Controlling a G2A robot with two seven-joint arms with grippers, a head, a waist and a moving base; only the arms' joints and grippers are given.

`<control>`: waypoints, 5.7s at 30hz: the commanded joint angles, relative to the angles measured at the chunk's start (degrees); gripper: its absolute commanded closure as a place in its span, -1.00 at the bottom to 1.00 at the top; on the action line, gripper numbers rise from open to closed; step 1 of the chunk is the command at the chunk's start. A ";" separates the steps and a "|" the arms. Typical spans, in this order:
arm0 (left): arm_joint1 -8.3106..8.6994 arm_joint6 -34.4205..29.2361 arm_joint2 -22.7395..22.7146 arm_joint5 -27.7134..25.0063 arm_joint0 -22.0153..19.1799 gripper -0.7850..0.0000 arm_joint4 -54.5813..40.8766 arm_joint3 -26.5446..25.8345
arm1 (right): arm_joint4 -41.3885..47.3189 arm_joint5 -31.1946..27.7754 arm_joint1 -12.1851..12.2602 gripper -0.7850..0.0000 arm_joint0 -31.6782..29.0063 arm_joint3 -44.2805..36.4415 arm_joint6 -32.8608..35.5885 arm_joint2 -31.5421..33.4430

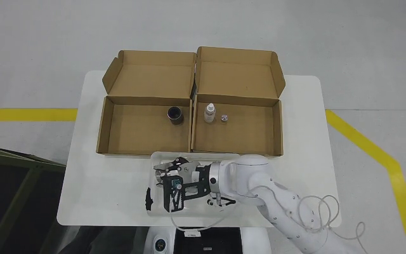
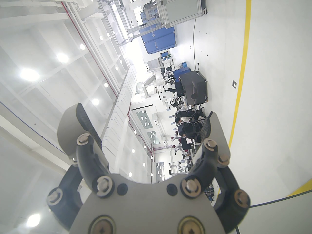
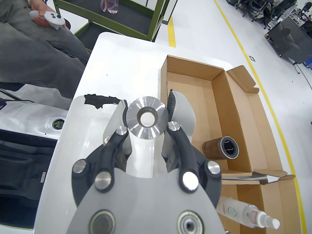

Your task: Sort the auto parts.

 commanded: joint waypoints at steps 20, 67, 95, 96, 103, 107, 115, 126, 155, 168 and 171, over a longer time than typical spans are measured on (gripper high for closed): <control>0.00 0.00 0.00 0.00 0.00 -1.00 0.00 0.00 | 0.55 3.28 0.31 1.00 1.20 -0.23 -5.79 3.39; 0.00 0.00 0.00 0.00 0.00 -1.00 0.00 0.00 | 8.21 8.91 -5.07 1.00 17.44 24.94 -8.01 -4.45; 0.00 0.00 0.00 0.00 0.00 -1.00 0.00 0.00 | 12.01 10.21 -11.10 1.00 26.95 43.51 0.85 -12.04; 0.00 0.00 0.00 0.00 0.00 -1.00 0.00 0.00 | 11.96 10.29 -11.33 1.00 27.20 43.99 1.11 -12.30; 0.00 0.00 0.00 0.00 0.00 -1.00 0.00 0.00 | 11.72 10.76 -12.77 1.00 28.59 47.37 2.42 -13.62; 0.00 0.00 0.00 0.00 0.00 -1.00 0.00 0.00 | 11.32 11.08 -13.47 1.00 29.17 48.97 3.08 -14.15; 0.00 0.00 0.00 0.00 0.00 -1.00 0.00 0.00 | 10.76 10.93 -14.49 0.79 29.69 50.69 4.21 -14.67; 0.00 0.00 0.00 0.00 0.00 -1.00 0.00 0.00 | 10.60 9.32 -15.30 0.26 29.89 51.77 4.90 -14.43; 0.00 0.00 0.00 0.00 0.00 -1.00 0.00 0.00 | 7.35 6.41 -10.81 0.06 20.01 27.24 3.82 -2.17; 0.00 0.00 0.00 0.00 0.00 -1.00 0.00 0.00 | 2.82 4.69 -5.93 -0.49 4.01 8.51 -0.19 11.36; 0.00 0.00 0.00 0.00 0.00 -1.00 0.00 0.00 | 0.52 4.45 -4.77 -0.46 -0.83 4.65 -2.51 15.22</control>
